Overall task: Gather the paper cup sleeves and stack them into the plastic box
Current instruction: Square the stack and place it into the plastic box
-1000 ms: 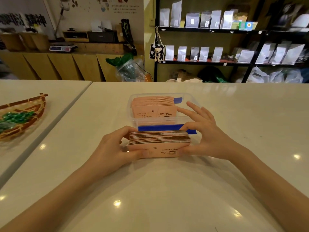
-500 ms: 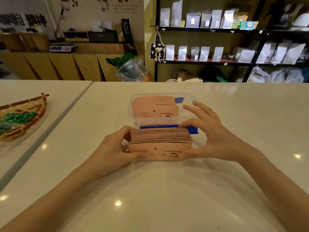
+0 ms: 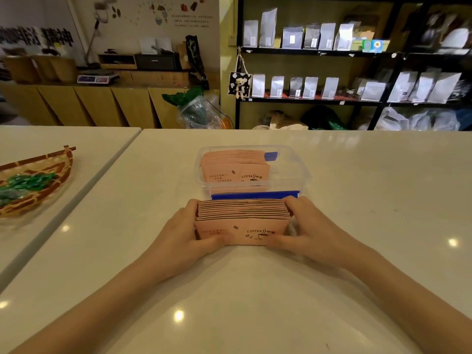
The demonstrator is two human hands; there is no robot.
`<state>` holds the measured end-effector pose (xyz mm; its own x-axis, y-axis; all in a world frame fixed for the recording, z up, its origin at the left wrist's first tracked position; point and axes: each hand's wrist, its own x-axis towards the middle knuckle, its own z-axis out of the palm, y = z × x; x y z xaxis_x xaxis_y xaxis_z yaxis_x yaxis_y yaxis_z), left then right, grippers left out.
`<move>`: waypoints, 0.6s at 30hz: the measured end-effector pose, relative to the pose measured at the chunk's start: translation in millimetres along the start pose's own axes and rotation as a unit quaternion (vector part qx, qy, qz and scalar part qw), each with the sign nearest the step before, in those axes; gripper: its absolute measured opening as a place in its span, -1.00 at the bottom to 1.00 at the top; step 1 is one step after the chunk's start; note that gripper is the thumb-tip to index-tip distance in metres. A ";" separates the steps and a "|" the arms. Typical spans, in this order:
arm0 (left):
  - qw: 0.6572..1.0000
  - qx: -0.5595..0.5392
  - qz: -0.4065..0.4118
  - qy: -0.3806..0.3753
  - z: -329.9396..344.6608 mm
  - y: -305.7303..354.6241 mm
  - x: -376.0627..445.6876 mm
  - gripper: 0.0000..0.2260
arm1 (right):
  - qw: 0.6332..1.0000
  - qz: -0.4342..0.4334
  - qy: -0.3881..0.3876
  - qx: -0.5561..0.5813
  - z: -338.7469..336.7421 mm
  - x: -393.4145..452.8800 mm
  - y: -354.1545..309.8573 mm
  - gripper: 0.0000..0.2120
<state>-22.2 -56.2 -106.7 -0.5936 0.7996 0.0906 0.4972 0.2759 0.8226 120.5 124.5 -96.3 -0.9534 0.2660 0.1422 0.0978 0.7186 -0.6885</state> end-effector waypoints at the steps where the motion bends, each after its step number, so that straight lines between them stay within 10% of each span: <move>1: 1.000 0.006 0.001 0.006 2.2 -0.9 0.2 -0.56 | 1.000 -0.009 -0.003 0.023 4.4 -0.1 -2.3 -0.49; 10: 0.999 0.030 0.023 0.004 4.4 2.7 -0.4 -0.58 | 0.991 -0.017 0.018 0.135 15.0 -1.7 -7.9 -0.53; 18: 0.994 0.098 0.053 0.000 -16.2 0.4 6.0 -0.71 | 1.000 -0.009 0.019 -0.013 -10.7 0.1 -14.4 -0.60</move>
<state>-35.9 -59.9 -96.7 -0.5315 0.8299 0.1699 0.6705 0.2895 0.6831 122.0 121.0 -78.8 -0.9436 0.2767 0.1816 0.0888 0.7402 -0.6665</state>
